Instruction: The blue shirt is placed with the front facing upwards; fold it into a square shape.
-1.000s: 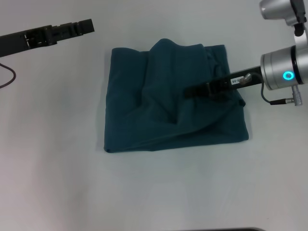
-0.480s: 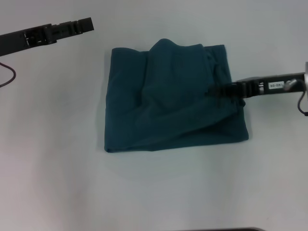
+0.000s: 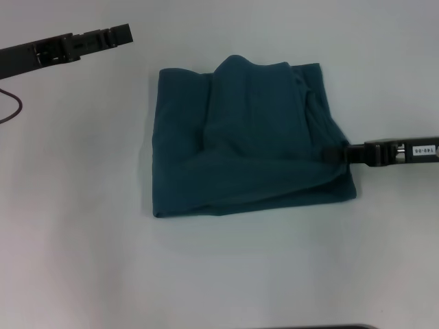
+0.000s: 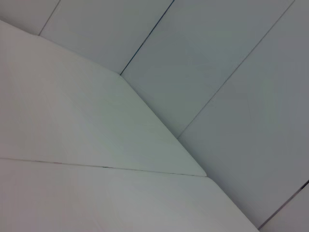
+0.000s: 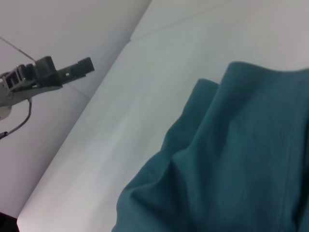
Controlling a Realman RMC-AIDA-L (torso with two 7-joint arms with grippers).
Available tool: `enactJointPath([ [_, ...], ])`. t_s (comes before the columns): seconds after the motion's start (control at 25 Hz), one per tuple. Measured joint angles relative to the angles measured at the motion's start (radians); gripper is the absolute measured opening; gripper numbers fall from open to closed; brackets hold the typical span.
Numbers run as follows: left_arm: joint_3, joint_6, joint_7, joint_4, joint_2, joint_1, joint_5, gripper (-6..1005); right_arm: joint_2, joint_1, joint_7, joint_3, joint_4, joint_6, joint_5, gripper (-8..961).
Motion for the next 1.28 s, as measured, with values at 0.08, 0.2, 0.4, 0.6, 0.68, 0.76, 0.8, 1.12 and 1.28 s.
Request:
enactJointPath([
  [0.08,0.0,0.0,0.0,0.0,0.0,0.0,0.001,950,-0.004,-0.012,0.0,-0.001,-0.003,0.008,0.0,31],
  [0.2,0.0,0.0,0.0,0.0,-0.001,-0.002,0.001,950,-0.01,-0.026,0.004,-0.004,-0.006,0.02,-0.001,34],
  [0.4,0.0,-0.002,0.005,0.0,-0.003,-0.005,0.005,949,-0.018,-0.046,0.025,-0.004,-0.01,0.022,-0.002,39],
  [0.6,0.0,-0.002,0.023,0.013,0.0,-0.008,0.005,949,-0.024,-0.045,0.039,0.004,-0.007,0.023,-0.003,44],
  [0.68,0.0,-0.002,0.031,0.019,0.002,-0.011,0.005,949,-0.024,-0.038,0.035,0.024,-0.001,0.023,0.001,46],
  [0.76,0.0,-0.002,0.037,0.021,0.003,-0.013,0.005,950,-0.024,-0.024,0.03,0.05,0.006,0.022,0.004,48],
  [0.8,0.0,-0.002,0.04,0.021,0.003,-0.014,0.005,950,-0.024,-0.016,0.029,0.062,0.01,0.018,0.004,49],
  [1.12,0.002,0.002,0.05,0.021,0.002,-0.014,0.003,949,-0.037,0.069,0.062,0.123,0.037,-0.084,0.002,514],
  [1.28,0.006,0.007,0.051,0.016,0.001,-0.014,-0.001,949,-0.042,0.108,0.116,0.116,0.037,-0.146,-0.029,660],
])
